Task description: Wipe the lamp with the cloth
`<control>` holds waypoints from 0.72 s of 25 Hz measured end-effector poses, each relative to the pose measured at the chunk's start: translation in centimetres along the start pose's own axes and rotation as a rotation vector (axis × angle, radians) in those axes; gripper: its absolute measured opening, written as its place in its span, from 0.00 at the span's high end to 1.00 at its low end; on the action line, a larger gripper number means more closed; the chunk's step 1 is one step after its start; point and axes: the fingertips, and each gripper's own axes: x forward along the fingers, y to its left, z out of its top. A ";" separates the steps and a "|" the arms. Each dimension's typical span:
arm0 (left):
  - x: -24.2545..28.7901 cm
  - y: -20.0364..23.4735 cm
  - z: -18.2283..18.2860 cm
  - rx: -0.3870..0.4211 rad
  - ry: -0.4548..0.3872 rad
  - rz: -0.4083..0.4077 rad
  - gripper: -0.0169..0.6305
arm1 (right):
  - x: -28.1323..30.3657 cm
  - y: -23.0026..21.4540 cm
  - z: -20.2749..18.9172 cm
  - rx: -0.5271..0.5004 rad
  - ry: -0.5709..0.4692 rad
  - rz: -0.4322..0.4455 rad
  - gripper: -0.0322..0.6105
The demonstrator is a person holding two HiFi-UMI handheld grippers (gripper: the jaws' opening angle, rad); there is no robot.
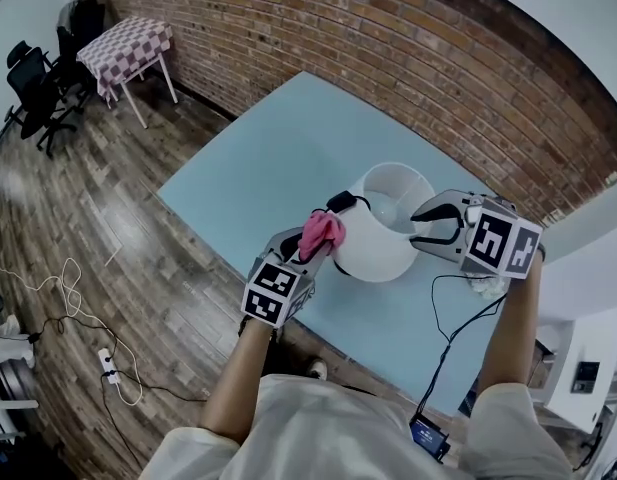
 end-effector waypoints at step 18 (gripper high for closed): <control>-3.2 0.3 4.6 0.057 -0.078 0.104 0.73 | -0.6 -0.5 -2.5 -0.014 -0.055 0.002 0.71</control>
